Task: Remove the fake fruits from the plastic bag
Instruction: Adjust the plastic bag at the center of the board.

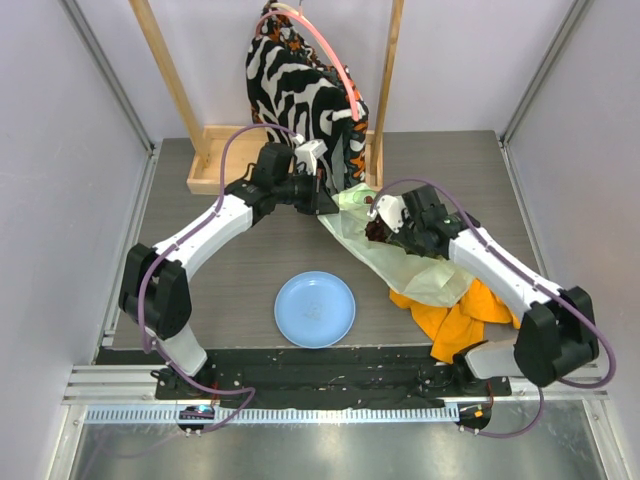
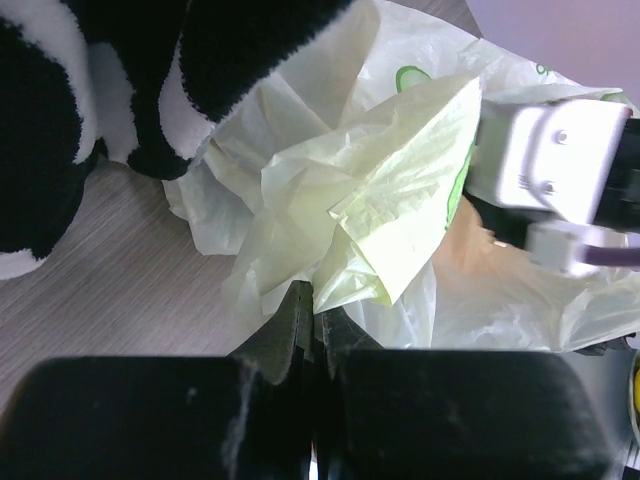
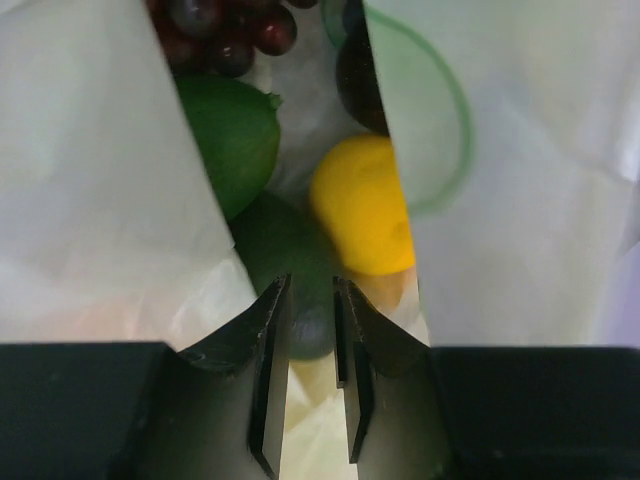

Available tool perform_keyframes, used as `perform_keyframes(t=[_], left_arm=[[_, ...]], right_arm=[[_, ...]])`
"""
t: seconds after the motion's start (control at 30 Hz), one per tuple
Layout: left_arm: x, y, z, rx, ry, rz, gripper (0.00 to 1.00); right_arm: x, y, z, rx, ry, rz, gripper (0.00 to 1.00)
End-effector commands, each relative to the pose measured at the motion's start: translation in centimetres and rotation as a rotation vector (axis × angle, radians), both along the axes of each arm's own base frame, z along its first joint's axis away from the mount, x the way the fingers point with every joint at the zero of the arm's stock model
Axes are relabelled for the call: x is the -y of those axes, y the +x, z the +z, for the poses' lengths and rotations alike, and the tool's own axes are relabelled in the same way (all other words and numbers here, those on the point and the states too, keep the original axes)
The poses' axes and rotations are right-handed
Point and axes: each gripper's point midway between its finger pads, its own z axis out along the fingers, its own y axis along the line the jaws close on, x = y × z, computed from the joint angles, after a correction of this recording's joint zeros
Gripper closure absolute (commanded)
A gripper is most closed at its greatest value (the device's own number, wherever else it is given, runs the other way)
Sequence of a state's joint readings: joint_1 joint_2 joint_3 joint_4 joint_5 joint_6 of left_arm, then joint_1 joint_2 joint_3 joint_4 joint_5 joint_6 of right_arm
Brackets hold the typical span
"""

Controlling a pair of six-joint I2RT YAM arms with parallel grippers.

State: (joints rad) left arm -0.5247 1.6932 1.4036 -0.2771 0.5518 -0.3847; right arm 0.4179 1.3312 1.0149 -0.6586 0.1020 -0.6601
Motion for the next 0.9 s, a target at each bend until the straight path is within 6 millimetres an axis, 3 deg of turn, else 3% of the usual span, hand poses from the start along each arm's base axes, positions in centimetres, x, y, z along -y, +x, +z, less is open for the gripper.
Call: perform_keyframes(t=[0.0, 0.17, 0.37, 0.47, 0.63, 0.87], left_arm=[[0.5, 0.3, 1.3, 0.063, -0.028, -0.026, 1.00], [0.3, 0.1, 0.9, 0.069, -0.012, -0.023, 1.00], [0.5, 0.2, 0.3, 0.053, -0.015, -0.024, 1.00], [0.5, 0.4, 0.3, 0.049, -0.017, -0.020, 1.00], [0.7, 0.6, 0.3, 0.049, -0.018, -0.021, 1.00], [0.7, 0.4, 0.1, 0.046, -0.015, -0.029, 1.00]], right_arm=[[0.3, 2.6, -0.9, 0.085, -0.059, 0.003, 0.71], [-0.4, -1.4, -2.5, -0.034, -0.048, 0.092, 0.73], [-3.1, -9.9, -5.7, -0.285, 0.012, 0.209, 0.74], [-4.6, -12.8, -5.7, -0.368, 0.099, 0.275, 0.74], [-4.0, -12.4, -5.0, -0.347, 0.062, 0.273, 0.72], [-1.6, -5.2, 1.6, -0.079, 0.069, 0.006, 0.48]])
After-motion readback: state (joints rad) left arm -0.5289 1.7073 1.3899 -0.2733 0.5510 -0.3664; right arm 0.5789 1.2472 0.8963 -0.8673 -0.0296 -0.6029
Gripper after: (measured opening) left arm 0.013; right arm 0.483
